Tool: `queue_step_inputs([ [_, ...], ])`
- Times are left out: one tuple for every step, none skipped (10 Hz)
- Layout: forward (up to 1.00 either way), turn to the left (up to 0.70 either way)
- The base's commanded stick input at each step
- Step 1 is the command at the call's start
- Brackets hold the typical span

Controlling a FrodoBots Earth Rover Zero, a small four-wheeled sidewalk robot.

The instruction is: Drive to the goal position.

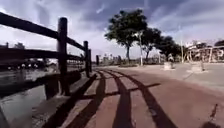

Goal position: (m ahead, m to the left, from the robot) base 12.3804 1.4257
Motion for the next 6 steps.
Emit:
queue_step_inputs([
  [0.85, -0.04],
  [0.85, -0.04],
  [0.85, -0.04],
  [0.85, -0.04],
  [0.85, -0.04],
  [0.85, -0.04],
])
